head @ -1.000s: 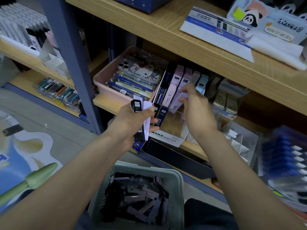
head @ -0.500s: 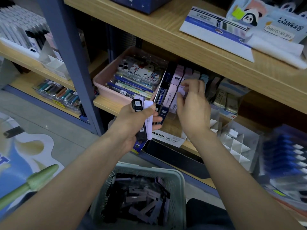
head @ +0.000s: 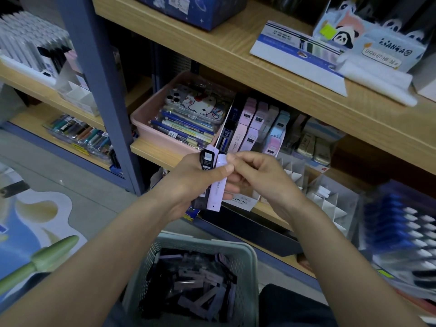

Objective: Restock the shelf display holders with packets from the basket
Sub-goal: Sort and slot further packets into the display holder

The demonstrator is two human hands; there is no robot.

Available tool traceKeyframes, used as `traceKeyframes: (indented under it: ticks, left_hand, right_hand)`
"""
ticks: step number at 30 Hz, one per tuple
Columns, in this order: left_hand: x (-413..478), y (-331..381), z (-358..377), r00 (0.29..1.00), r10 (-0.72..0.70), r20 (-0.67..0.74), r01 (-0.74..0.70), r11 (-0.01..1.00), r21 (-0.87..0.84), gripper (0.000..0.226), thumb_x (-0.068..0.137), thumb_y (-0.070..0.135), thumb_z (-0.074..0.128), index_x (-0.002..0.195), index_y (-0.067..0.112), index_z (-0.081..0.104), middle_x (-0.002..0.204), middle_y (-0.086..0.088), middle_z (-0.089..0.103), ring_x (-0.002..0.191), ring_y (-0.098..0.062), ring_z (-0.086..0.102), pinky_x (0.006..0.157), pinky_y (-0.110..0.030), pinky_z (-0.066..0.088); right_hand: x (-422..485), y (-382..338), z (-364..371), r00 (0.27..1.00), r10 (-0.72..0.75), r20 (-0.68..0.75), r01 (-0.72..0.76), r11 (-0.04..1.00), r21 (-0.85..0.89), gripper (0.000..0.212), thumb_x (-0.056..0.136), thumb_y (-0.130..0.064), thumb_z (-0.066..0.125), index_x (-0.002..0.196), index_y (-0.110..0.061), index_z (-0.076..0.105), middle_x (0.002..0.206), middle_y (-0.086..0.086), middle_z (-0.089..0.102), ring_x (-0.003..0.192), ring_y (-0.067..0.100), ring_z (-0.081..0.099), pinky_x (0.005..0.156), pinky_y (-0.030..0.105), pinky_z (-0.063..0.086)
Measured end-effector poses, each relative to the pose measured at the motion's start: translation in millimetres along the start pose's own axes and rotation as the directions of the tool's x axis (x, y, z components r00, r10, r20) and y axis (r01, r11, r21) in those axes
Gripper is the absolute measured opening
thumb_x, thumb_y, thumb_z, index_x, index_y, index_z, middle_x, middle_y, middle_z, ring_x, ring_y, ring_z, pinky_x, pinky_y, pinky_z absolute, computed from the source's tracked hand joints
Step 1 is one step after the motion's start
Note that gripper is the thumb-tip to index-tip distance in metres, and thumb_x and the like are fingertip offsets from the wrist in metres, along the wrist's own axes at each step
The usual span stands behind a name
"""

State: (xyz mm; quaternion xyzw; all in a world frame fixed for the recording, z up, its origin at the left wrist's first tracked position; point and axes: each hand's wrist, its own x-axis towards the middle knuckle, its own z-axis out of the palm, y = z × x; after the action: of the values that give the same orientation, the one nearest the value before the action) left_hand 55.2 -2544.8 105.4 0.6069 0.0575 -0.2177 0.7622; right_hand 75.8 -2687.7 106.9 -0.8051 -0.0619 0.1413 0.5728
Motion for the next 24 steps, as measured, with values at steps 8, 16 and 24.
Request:
traceKeyframes:
  ticks: [8, 16, 24]
  left_hand:
    - [4, -1, 0, 0.991, -0.011, -0.136, 0.009, 1.000, -0.017, 0.014, 0.096, 0.017, 0.050, 0.095, 0.006, 0.057, 0.085, -0.010, 0.069, 0.062, -0.016, 0.070, 0.058, -0.024, 0.058]
    - [6, -1, 1, 0.975, -0.072, -0.210, 0.090, 0.993, 0.081, 0.018, 0.095, 0.013, 0.051, 0.078, 0.010, 0.045, 0.054, 0.001, 0.043, 0.034, -0.005, 0.027, 0.033, -0.016, 0.026]
    - [7, -2, 2, 0.981, -0.099, -0.168, 0.125, 0.980, 0.154, 0.024, 0.096, 0.012, 0.049, 0.073, 0.007, 0.047, 0.032, 0.009, 0.040, 0.031, -0.004, 0.029, 0.034, -0.015, 0.028]
  right_hand:
    - [5, 2, -27, 0.874, -0.079, -0.479, 0.104, 0.994, 0.026, 0.013, 0.097, -0.015, 0.048, 0.094, -0.010, 0.060, 0.074, 0.003, 0.064, 0.060, 0.009, 0.061, 0.060, 0.020, 0.052]
    - [13, 22, -31, 0.809, -0.313, -0.498, 0.081, 0.898, -0.433, 0.005, 0.094, -0.020, 0.055, 0.098, -0.018, 0.057, 0.080, -0.013, 0.060, 0.074, 0.000, 0.061, 0.072, 0.021, 0.052]
    - [28, 27, -23, 0.866, -0.354, -0.354, 0.029, 0.741, -0.671, 0.016, 0.095, -0.020, 0.054, 0.107, -0.015, 0.063, 0.095, 0.005, 0.066, 0.084, 0.022, 0.064, 0.077, 0.042, 0.054]
